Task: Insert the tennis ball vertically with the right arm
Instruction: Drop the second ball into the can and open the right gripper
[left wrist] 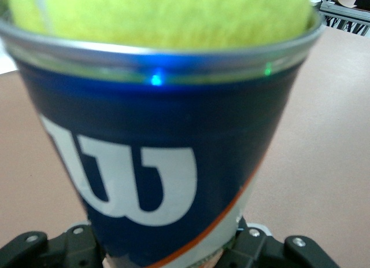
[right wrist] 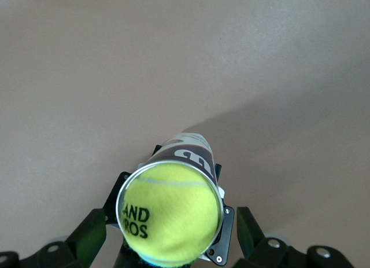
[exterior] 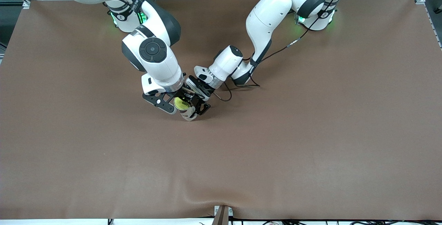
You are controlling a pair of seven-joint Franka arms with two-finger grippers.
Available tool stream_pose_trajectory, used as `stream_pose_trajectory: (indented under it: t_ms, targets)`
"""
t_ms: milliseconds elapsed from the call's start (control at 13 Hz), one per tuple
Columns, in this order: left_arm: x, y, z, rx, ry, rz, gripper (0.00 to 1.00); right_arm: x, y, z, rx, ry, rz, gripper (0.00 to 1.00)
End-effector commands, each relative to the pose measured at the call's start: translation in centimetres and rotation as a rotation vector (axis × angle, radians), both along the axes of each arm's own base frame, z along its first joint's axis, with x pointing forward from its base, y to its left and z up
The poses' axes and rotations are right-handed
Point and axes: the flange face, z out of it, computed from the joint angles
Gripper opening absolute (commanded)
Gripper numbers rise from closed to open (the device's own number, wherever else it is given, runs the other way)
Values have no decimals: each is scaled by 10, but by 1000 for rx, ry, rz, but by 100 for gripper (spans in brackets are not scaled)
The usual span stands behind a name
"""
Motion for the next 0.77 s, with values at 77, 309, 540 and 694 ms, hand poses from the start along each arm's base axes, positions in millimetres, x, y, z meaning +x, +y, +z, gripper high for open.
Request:
stream_pose_trajectory:
  t_ms: [77,309,540,694]
  targets:
    - [-1,3,0,1,11,14,77,14,-4,14,6,-23,-21,100]
    - [-1,3,0,0,13,16,80,14,-18,8,-45,16,16,100]
    - [-1,3,0,1,11,14,80,11,-30,-4,-94,76,82,100]
    - [-2,2,0,0,13,14,80,8,-25,-7,-97,80,90,100]
